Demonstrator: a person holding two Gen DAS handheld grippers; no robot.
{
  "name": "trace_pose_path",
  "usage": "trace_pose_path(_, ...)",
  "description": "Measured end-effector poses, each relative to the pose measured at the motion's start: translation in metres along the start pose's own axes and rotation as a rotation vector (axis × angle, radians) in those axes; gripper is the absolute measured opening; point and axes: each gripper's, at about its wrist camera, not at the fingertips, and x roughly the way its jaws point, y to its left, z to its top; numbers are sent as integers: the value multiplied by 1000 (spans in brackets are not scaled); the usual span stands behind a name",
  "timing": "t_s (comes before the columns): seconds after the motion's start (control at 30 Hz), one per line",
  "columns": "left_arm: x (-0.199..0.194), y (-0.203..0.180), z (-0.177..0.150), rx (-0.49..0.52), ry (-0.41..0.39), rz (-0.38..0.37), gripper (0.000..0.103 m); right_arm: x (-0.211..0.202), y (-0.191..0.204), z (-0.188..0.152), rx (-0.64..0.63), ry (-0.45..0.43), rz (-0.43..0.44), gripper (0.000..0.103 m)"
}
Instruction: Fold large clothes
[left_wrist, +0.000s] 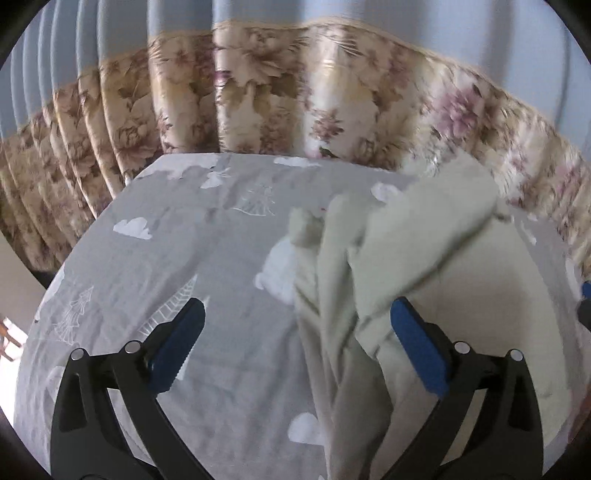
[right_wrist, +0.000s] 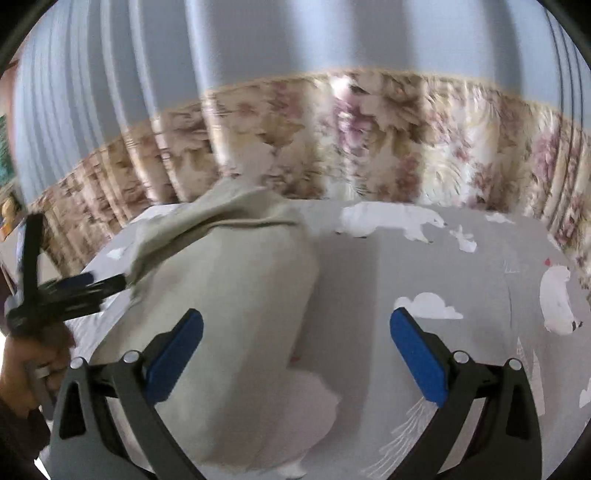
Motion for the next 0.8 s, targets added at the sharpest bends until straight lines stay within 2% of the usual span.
trace_pose_path(0.13, 17, -6, 6, 29, 53, -17, 100, 39, -9, 10, 53, 67, 29, 101)
trace_pose_path(0.2, 38, -13, 1, 60, 131, -35, 100, 58, -6, 8, 76, 107, 38, 100)
trace_pose_path(0.27, 51, -15, -7, 76, 146, -15, 100, 72, -5, 5, 103, 154, 89, 100)
trace_pose_path(0.33, 58, -12, -11, 57, 163, -28, 100, 84, -4, 1, 141, 178, 155, 99)
trace_pose_path(0.37, 61, -10, -12, 45, 170, -35, 100, 91, 0, -3, 138, 201, 182, 91)
trace_pose_path(0.4, 63, -9, -12, 35, 174, -37, 100, 92, 5, -5, 122, 198, 220, 68)
trace_pose_path(0.43, 63, -10, -13, 31, 168, -36, 100, 91, 9, -5, 112, 196, 258, 66)
trace_pose_path(0.53, 61, -10, -18, 19, 134, -43, 100, 83, 20, -3, 85, 170, 239, 49)
trace_pose_path(0.6, 56, -13, -20, 18, 109, -75, 87, 75, 19, 0, 87, 148, 247, 35)
trace_pose_path(0.67, 51, -27, -18, 55, 93, -99, 61, 65, 15, 3, 90, 120, 254, 28)
trace_pose_path(0.7, 49, -37, -16, 89, 90, -103, 54, 57, 14, 5, 59, 97, 231, 26)
trace_pose_path(0.73, 48, -48, -13, 126, 89, -112, 40, 52, 14, 7, 35, 82, 213, 25)
trace_pose_path(0.77, 47, -59, -10, 155, 86, -119, 33, 49, 11, 10, 30, 73, 204, 25)
trace_pose_path(0.8, 47, -73, -4, 164, 85, -128, 33, 45, 5, 15, 22, 67, 190, 25)
